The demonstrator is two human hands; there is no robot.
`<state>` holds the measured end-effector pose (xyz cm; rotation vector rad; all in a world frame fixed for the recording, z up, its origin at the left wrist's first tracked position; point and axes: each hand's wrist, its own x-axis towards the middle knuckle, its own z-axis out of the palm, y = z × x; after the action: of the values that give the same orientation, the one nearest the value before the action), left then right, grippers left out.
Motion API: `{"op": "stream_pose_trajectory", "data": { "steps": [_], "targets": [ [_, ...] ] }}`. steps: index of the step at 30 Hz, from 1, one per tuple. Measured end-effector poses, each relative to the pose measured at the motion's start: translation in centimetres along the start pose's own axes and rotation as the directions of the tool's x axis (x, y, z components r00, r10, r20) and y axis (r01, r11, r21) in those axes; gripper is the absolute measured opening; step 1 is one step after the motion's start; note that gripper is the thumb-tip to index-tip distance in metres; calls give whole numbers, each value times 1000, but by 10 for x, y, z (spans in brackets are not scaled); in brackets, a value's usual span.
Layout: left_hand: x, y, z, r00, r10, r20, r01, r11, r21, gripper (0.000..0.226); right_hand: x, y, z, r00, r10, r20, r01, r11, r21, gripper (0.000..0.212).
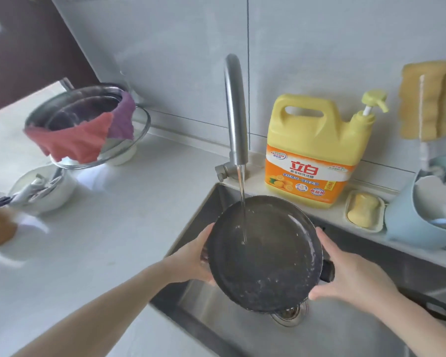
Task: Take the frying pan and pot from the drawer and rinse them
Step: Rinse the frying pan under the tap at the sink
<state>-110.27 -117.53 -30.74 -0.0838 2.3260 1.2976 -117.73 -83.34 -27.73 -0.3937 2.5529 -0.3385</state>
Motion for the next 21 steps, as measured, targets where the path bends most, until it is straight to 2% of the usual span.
{"op": "stream_pose_trajectory", "data": {
  "steps": [3, 4, 6, 7, 9, 11, 14, 17, 21],
  "targets": [
    [-3, 3, 8, 997, -23, 75, 25, 999, -21, 112, -11, 5, -47, 994, -64, 86, 71, 994, -85, 138],
    [-5, 8, 6, 995, -19, 99, 22, 1000, -22, 107, -17, 4, -57, 988, -94, 124, 99, 995, -33, 130],
    [-12, 21, -2, 990, -7, 138, 9, 1000, -14, 98, -26, 5, -61, 971, -146, 187, 112, 978, 177, 105],
    [-18, 30, -8, 989, -5, 149, 7, 1000, -12, 95, -29, 10, -55, 969, -143, 201, 88, 962, 258, 108],
    [-28, 47, -26, 988, -13, 151, 15, 1000, -10, 92, -31, 13, -37, 968, -118, 224, 35, 939, 342, 129],
    [-38, 61, -44, 987, -14, 162, 16, 1000, -11, 90, -33, 12, -14, 972, -93, 215, -6, 907, 421, 127],
    [-49, 84, -62, 994, -12, 110, 5, 998, 68, 95, -34, -5, 10, 989, -121, 85, 62, 863, 502, 126],
    [-52, 92, -66, 999, 31, 43, -35, 995, 95, 111, -30, -13, 15, 994, -93, -54, 108, 858, 501, 132],
    [-51, 96, -52, 982, 171, -81, -163, 982, 96, 113, -36, -15, -15, 973, -72, -221, 154, 912, 380, 132]
  ]
}}
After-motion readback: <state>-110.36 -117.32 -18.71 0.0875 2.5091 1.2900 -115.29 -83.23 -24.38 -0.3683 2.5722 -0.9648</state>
